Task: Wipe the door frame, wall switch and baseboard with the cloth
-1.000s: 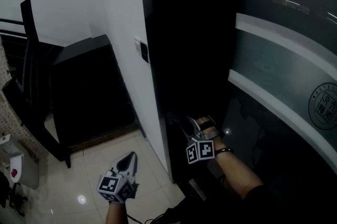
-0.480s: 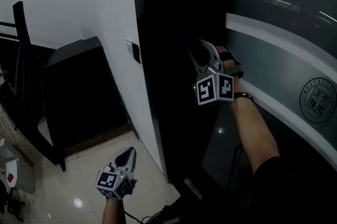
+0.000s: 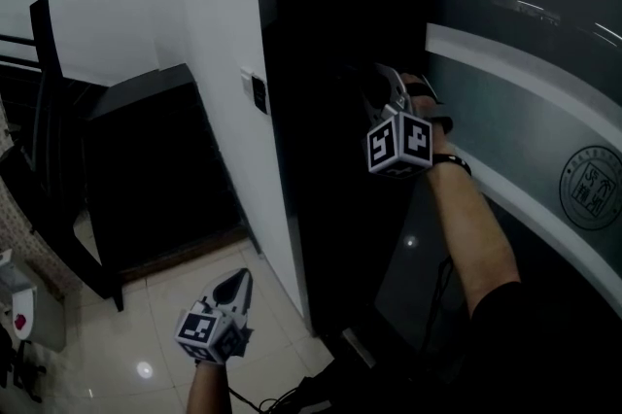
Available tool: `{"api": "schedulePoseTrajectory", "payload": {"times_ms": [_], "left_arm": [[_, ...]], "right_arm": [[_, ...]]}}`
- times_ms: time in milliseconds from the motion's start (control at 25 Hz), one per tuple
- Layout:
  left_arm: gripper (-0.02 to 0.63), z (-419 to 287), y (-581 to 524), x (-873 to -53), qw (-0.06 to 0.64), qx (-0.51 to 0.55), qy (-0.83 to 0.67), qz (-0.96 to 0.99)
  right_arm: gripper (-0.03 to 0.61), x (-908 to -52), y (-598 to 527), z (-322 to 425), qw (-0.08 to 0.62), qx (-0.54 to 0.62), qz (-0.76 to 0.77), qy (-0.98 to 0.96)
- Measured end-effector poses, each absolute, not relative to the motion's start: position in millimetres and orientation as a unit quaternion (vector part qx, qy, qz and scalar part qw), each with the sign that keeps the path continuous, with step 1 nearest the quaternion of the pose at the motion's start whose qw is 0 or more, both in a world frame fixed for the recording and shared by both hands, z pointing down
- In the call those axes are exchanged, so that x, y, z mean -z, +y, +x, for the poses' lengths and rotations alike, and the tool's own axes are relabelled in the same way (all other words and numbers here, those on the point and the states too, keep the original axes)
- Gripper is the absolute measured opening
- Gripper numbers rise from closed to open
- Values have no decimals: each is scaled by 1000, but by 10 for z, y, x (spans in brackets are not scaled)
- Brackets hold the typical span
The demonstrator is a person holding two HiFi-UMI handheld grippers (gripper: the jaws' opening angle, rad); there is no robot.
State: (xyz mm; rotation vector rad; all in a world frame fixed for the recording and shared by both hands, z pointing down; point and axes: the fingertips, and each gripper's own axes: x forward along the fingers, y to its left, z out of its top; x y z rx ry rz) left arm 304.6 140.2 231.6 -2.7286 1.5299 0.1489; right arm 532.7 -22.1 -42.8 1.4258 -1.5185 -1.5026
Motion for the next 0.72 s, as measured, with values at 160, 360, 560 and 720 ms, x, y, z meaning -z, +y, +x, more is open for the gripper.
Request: {"api": "schedulePoseTrajectory", "payload": {"times_ms": [160, 360, 560, 720], "left_arm": [[-8, 3073, 1382, -2343, 2, -43, 486, -873], [-8, 3171, 1385, -2352, -1, -43, 478, -877], [-8, 3226, 1386, -2350, 0, -41, 471, -881], [-8, 3278, 1424, -2393, -6, -45, 469, -882]], "right_arm": [[89, 304, -245, 5323, 295, 556, 526, -572], [89, 11, -263, 5341, 314, 555, 514, -574], [89, -314, -269, 5340, 326, 546, 514, -576], [89, -587, -288, 5330, 328, 544, 517, -574]]}}
